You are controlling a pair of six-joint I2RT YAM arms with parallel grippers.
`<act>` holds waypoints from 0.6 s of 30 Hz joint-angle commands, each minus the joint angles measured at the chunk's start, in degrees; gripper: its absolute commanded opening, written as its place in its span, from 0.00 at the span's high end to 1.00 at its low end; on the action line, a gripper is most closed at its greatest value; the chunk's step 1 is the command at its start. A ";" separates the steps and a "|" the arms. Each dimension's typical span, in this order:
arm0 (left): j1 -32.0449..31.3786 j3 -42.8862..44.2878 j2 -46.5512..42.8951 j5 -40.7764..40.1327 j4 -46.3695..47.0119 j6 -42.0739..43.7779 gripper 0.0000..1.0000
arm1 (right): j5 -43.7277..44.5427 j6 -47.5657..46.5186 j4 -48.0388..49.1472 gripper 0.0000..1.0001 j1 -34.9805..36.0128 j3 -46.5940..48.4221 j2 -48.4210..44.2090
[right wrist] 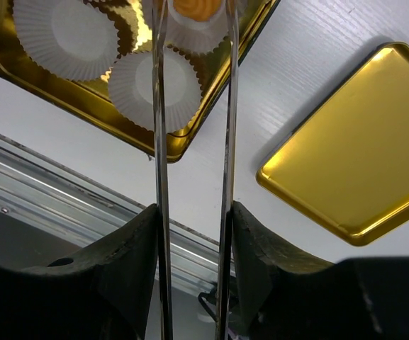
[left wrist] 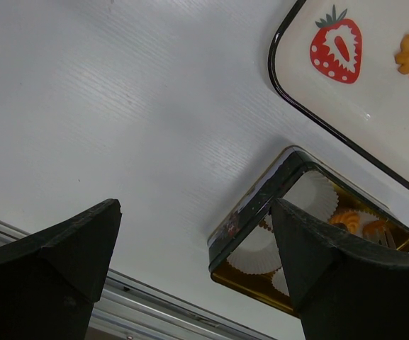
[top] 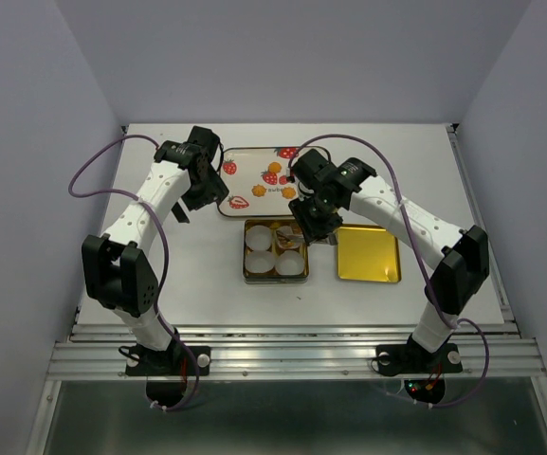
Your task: Pack the cookies
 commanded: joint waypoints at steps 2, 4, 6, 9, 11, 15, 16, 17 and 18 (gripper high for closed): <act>-0.18 -0.87 -2.96 -1.69 -0.82 -0.59 0.01 | 0.86 -0.48 2.38 0.50 0.57 0.19 -3.04; -0.18 -0.87 -2.96 -1.69 -0.82 -0.67 0.01 | 0.77 -0.48 2.55 0.49 0.57 0.19 -3.13; -0.18 -0.87 -2.96 -1.78 -0.99 -0.67 0.01 | 0.77 -0.57 2.55 0.49 0.57 0.11 -3.04; -0.18 -0.79 -3.04 -1.95 -1.08 -0.85 0.01 | 0.51 -0.57 2.82 0.51 0.57 0.71 -3.13; -0.18 -0.79 -3.13 -1.95 -1.08 -0.85 0.01 | 0.42 -0.30 2.73 0.53 0.57 1.77 -3.04; -0.18 -0.09 -3.05 -2.31 -0.82 -0.50 0.01 | 0.07 0.05 2.81 0.55 0.57 3.53 -3.56; -0.18 0.00 -3.05 -2.22 -0.64 -0.33 0.01 | 0.33 0.40 2.73 0.55 0.57 3.88 -3.74; -0.18 0.27 -2.70 -2.22 -0.38 -0.15 0.01 | 1.11 0.75 2.64 0.55 0.57 4.15 -4.18; -0.18 0.53 -2.69 -2.31 -0.29 -0.06 0.01 | 1.12 0.84 2.64 0.55 0.57 4.23 -4.62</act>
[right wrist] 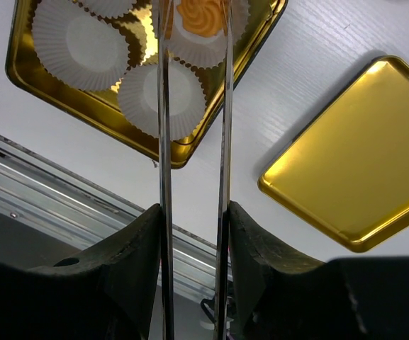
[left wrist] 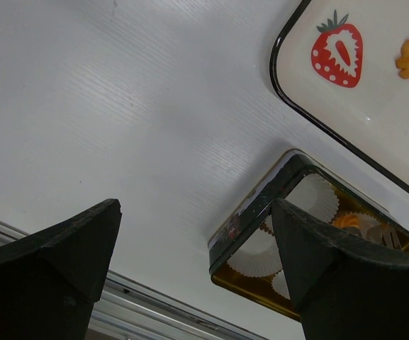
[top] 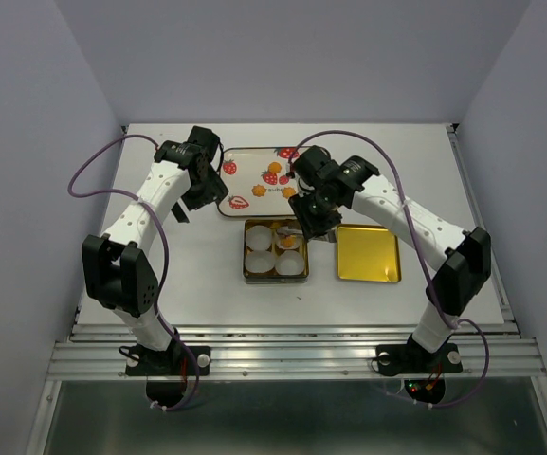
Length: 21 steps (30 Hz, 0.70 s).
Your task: Pack the cookies
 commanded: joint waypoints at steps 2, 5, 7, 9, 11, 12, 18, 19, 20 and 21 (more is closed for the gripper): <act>-0.18 0.88 -2.15 -1.43 -0.07 0.42 0.01 | 1.52 0.93 1.55 0.55 0.57 3.98 -5.50; -0.18 1.59 -1.97 -1.61 -0.07 0.60 0.01 | 1.08 1.54 1.20 0.54 0.57 5.20 -6.38; -0.18 1.94 -1.88 -1.87 -0.33 0.51 0.01 | 1.61 1.98 1.02 0.54 0.57 6.69 -6.21; -0.18 2.81 -1.53 -2.13 -0.60 0.51 0.01 | 5.37 2.07 0.32 0.54 0.57 10.73 -4.98; -0.18 3.43 -1.18 -2.31 -0.77 0.60 0.01 | 7.66 2.25 0.31 0.54 0.57 14.07 -2.87; -0.18 3.96 -0.83 -2.48 -0.95 0.51 0.01 | 8.63 2.42 0.66 0.54 0.57 15.30 -2.17; -0.18 4.14 -1.26 -3.19 -1.04 0.42 0.01 | 10.75 2.42 5.75 0.55 -1.80 17.69 1.70; -0.18 3.88 -1.53 -3.36 -1.04 0.33 0.01 | 10.22 2.34 8.20 0.56 -3.20 17.43 2.66; -0.18 3.61 -1.62 -3.28 -1.04 0.25 0.01 | 9.96 1.90 9.27 0.56 -3.91 17.51 3.28; -0.18 2.91 -1.79 -3.19 -0.60 0.07 0.01 | 9.87 1.81 9.89 0.56 -4.53 18.03 4.16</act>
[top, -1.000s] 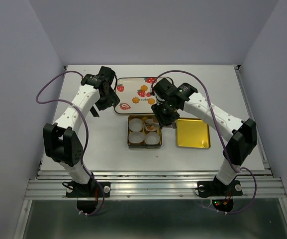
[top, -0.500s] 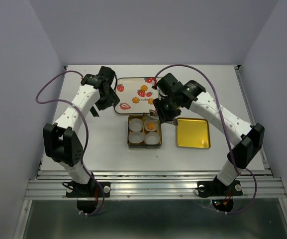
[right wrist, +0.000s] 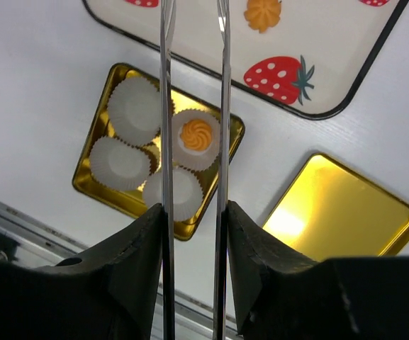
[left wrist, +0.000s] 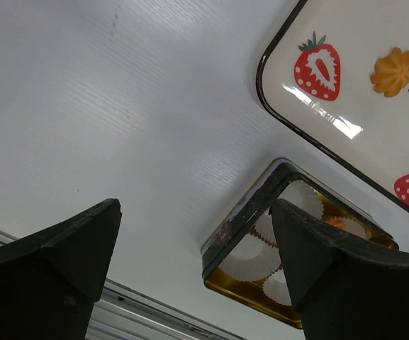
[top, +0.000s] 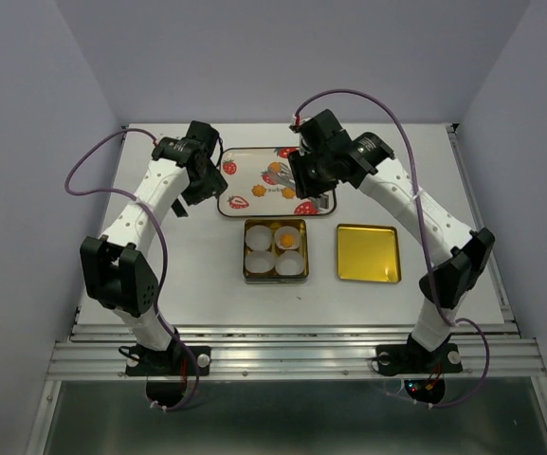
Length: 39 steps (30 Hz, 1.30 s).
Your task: Pack the cookies
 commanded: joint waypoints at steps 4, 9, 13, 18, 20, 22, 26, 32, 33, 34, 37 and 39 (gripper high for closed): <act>-0.18 -0.99 -2.43 -1.22 -0.16 -0.54 0.01 | 3.66 -0.82 10.68 0.57 -4.73 3.67 8.53; -0.18 -2.04 -3.04 -0.87 0.19 -1.07 0.01 | 1.30 -0.37 14.65 0.56 -6.58 4.03 13.29; -0.18 -3.01 -3.40 -0.78 0.46 -1.34 0.01 | 1.73 -2.14 18.88 0.56 -7.90 6.20 16.71; -0.18 -3.10 -3.05 -0.87 0.72 -1.16 0.01 | 1.39 -1.61 20.28 0.55 -8.43 7.80 20.49; -0.18 -2.93 -2.87 -0.95 0.81 -0.99 0.01 | 1.38 -1.61 21.25 0.55 -8.43 7.54 21.11; -0.18 -2.31 -2.26 -0.95 0.46 -0.98 0.01 | 2.35 -1.70 21.25 0.55 -8.43 7.80 22.25; -0.18 -1.87 -1.90 -1.04 0.63 -0.90 0.01 | 2.18 -3.01 22.30 0.52 -8.96 8.85 23.74; -0.18 -1.78 -1.55 -1.39 0.37 -0.81 0.01 | 1.91 -3.37 22.57 0.51 -8.96 10.52 25.51; -0.18 -1.70 -1.46 -1.48 0.28 -0.81 0.01 | 2.09 -3.45 22.48 0.51 -8.96 10.61 25.77; -0.18 -1.69 -1.38 -1.57 0.28 -0.72 0.01 | 2.35 -3.45 22.48 0.51 -8.96 10.61 25.86; -0.09 -1.61 -1.11 -1.83 0.11 -0.63 0.01 | 2.53 -3.81 22.48 0.50 -8.96 10.26 26.12; -0.18 -1.52 -0.76 -1.92 0.02 -0.63 0.01 | 2.35 -4.07 22.48 0.48 -8.96 9.82 26.30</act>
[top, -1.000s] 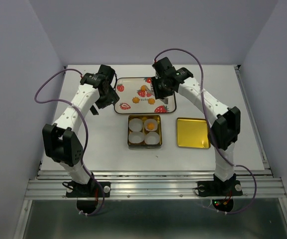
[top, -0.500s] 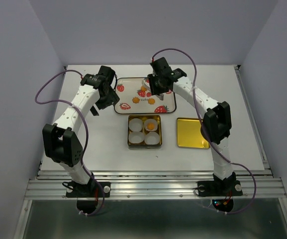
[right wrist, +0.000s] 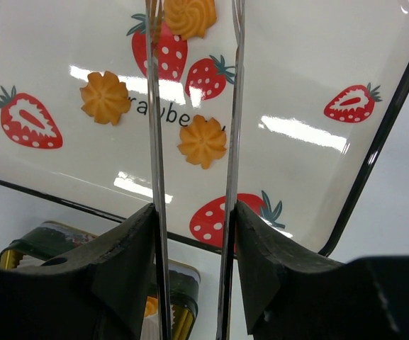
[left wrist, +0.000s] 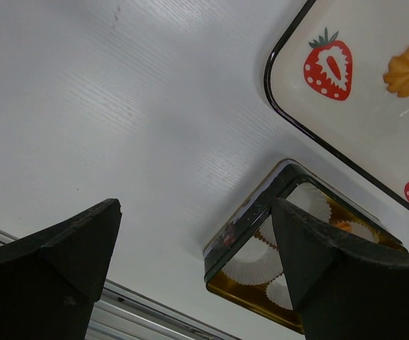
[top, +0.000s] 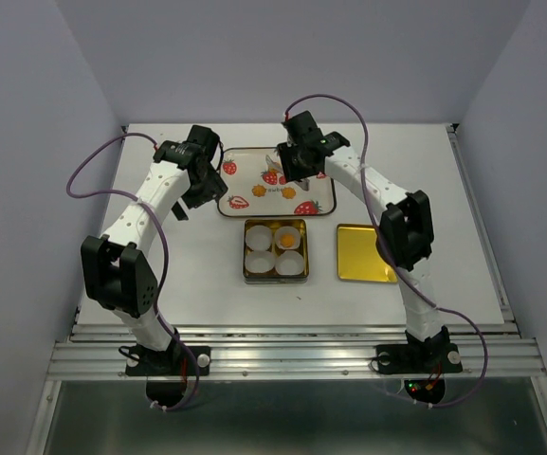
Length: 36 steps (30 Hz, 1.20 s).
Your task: Pack the cookies
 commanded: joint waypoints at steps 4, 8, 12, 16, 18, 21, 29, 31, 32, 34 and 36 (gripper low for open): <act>-0.18 1.15 -0.28 -1.88 -1.03 0.20 0.01 | -0.93 -1.82 3.55 0.48 -0.35 2.06 0.07; -0.18 1.32 -0.01 -1.70 -0.94 0.46 0.01 | -0.06 -2.00 3.47 0.46 -0.35 2.32 0.68; -0.18 1.59 0.07 -1.79 -0.94 0.55 0.01 | -0.32 -2.17 3.56 0.46 -0.35 2.06 0.77; -0.18 1.76 0.42 -1.79 -0.94 0.90 0.01 | -0.14 -2.17 3.56 0.46 -0.35 2.24 1.39; -0.18 1.94 0.51 -1.88 -1.03 0.99 0.01 | -0.58 -2.35 3.47 0.46 -0.35 1.97 1.39; -0.18 1.77 0.42 -1.97 -1.03 0.99 0.01 | -0.58 -2.44 3.47 0.46 -0.35 1.53 1.74; -0.18 1.32 0.69 -0.91 -0.42 0.81 0.01 | -0.85 -3.40 2.94 0.52 -0.35 1.27 1.92; -0.09 1.32 0.69 -1.00 -0.42 0.73 0.01 | -0.58 -3.75 3.03 0.55 -0.35 1.18 1.57; -0.17 1.24 0.69 -0.91 -0.42 0.73 0.01 | -0.50 -3.75 2.94 0.55 -0.35 1.09 1.39; -0.18 1.32 0.78 -0.91 -0.42 0.55 0.01 | -0.58 -3.93 3.03 0.57 -0.35 1.01 1.04; -0.18 1.32 0.86 -0.82 -0.33 0.46 0.01 | -0.50 -3.84 3.03 0.58 -0.35 1.18 0.86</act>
